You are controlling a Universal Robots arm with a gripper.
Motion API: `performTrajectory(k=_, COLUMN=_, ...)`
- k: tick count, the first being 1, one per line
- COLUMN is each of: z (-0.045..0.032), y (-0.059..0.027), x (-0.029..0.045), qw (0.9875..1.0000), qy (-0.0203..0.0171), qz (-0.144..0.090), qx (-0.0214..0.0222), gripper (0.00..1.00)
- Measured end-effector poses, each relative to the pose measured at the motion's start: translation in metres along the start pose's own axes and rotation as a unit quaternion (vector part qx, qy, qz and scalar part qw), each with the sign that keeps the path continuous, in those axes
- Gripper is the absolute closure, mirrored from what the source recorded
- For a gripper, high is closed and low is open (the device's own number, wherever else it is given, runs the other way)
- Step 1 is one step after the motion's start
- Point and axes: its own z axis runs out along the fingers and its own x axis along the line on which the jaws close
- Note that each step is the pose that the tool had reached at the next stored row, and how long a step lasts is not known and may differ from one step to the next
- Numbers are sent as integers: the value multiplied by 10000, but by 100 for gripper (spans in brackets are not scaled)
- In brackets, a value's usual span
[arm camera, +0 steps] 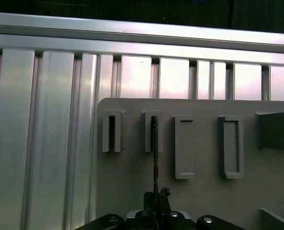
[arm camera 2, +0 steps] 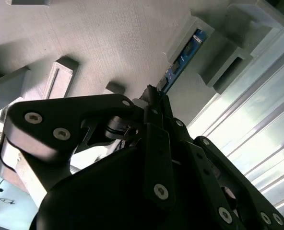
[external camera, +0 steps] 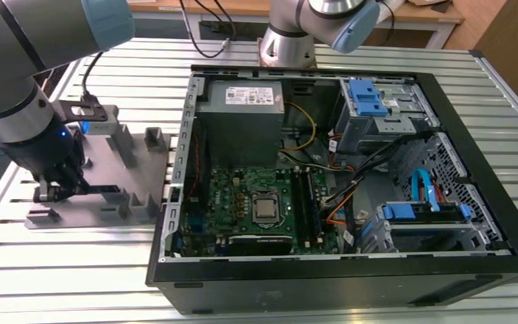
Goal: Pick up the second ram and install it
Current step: 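Pick up the second ram and move it above second insertion slot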
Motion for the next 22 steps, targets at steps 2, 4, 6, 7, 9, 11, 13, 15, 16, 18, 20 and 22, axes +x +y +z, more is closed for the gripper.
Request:
performTrajectory(k=2, z=-35, y=1, x=-3, qw=10000, qy=-6, qz=0, qx=0, gripper=86)
performTrajectory(k=4, z=-65, y=2, x=-4, qw=10000, qy=-16, qz=-1, qx=0, gripper=86)
performTrajectory(k=6, z=-95, y=4, x=-7, qw=10000, qy=-25, qz=-1, qx=0, gripper=86)
performTrajectory(k=7, z=-111, y=4, x=-8, qw=10000, qy=-29, qz=-1, qx=1, gripper=86)
performTrajectory(k=9, z=-145, y=5, x=-10, qw=10000, qy=-33, qz=-1, qx=1, gripper=86)
performTrajectory(k=11, z=-186, y=7, x=-13, qw=10000, qy=-37, qz=-1, qx=1, gripper=86)
performTrajectory(k=13, z=-215, y=8, x=-15, qw=10000, qy=-40, qz=-1, qx=1, gripper=86)
performTrajectory(k=15, z=-244, y=9, x=-17, qw=10000, qy=-45, qz=-2, qx=1, gripper=86)
performTrajectory(k=16, z=-258, y=9, x=-18, qw=10000, qy=-47, qz=-2, qx=2, gripper=86)
performTrajectory(k=18, z=-288, y=10, x=-20, qw=10000, qy=-49, qz=-2, qx=1, gripper=86)
performTrajectory(k=20, z=-379, y=14, x=-27, qw=10000, qy=-60, qz=-2, qx=2, gripper=86)
performTrajectory(k=22, z=-404, y=15, x=-28, qw=10000, qy=-64, qz=-2, qx=2, gripper=86)
